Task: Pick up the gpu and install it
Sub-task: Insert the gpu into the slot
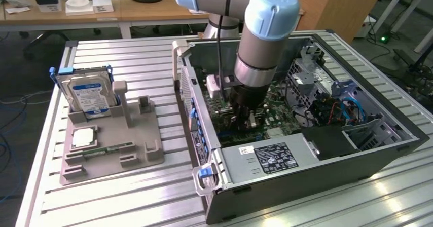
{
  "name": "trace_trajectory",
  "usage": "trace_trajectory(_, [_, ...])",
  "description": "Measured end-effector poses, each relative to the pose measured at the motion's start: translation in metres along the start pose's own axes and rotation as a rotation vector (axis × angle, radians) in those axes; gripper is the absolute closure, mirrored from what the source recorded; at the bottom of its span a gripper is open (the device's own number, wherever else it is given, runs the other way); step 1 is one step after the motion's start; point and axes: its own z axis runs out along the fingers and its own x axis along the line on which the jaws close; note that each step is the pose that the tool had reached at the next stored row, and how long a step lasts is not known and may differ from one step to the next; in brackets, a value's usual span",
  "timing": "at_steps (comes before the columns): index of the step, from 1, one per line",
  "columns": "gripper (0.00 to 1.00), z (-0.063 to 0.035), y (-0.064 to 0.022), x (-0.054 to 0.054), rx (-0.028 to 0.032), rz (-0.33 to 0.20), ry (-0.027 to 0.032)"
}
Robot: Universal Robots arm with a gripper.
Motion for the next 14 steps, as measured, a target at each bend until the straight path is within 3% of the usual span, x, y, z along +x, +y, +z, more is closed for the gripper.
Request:
trace_trajectory(2, [0.65,-0.001,-0.0001,0.0,0.0006,0.0,0.0014])
trace_trajectory(3, [0.65,-0.0029,-0.0001,0.0,-0.0003,0.0,0.0036])
trace_trajectory(14, [0.65,-0.0253,0.0,-0.001,0.0083,-0.001,0.0031])
